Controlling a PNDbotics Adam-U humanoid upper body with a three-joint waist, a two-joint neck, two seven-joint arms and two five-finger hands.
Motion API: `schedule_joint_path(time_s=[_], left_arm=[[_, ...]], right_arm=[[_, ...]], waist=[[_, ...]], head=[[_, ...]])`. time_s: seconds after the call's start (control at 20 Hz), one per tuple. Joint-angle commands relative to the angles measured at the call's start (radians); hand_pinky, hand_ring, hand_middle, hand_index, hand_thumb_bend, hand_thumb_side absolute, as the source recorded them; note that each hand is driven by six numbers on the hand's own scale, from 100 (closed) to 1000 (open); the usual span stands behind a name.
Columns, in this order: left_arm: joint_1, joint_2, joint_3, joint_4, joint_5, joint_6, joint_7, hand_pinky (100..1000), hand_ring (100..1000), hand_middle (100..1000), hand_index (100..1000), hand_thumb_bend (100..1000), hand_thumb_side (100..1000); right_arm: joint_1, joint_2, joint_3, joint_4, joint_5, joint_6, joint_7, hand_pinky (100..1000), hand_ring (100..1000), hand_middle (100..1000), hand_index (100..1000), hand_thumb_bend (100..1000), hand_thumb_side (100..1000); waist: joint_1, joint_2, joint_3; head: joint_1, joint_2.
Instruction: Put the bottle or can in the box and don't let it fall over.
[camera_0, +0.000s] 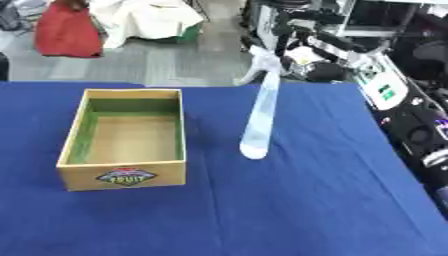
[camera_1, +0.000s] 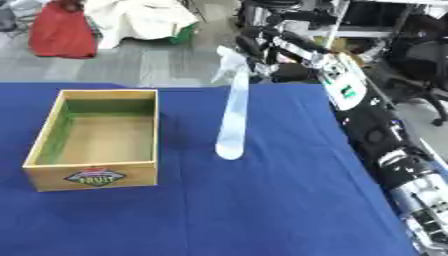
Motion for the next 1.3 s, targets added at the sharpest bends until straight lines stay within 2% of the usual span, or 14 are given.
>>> schedule_joint_path(time_s=[0.05, 0.5, 0.95, 1.3], left_arm=[[-0.009, 0.023, -0.002, -0.017, -0.003, -0.001, -0.007, 678, 571, 532, 868, 301, 758], [-0.017, 0.021, -0.004, -0.016, 0.0, -0.002, -0.01, 678, 571, 532, 868, 302, 758], [-0.02, 0.021, -0.004, -0.015, -0.001, -0.002, -0.01, 679, 571, 528, 868, 302, 758], [-0.022, 0.021, -0.004, -0.017, -0.001, -0.002, -0.011, 679, 571, 527, 868, 305, 757]], right_arm=[[-0.033, -0.01, -0.002, -0.018, 0.008, 0.003, 0.036, 832, 1000, 1000, 1000, 100, 736], [-0.048, 0.022, 0.002, -0.011, 0.053, 0.003, 0.053, 811, 1000, 1000, 1000, 100, 721], [-0.046, 0.032, -0.003, 0.009, 0.09, 0.003, 0.065, 748, 1000, 1000, 1000, 100, 574], [-0.047, 0.038, -0.01, 0.021, 0.103, 0.004, 0.051, 665, 1000, 1000, 1000, 100, 537]], waist=[[0.005, -0.019, 0.006], [-0.001, -0.019, 0.025], [-0.002, -0.017, 0.028], [-0.003, -0.013, 0.03]], head=[[-0.008, -0.002], [-0.025, -0.009], [-0.026, -0.011], [-0.028, -0.013]])
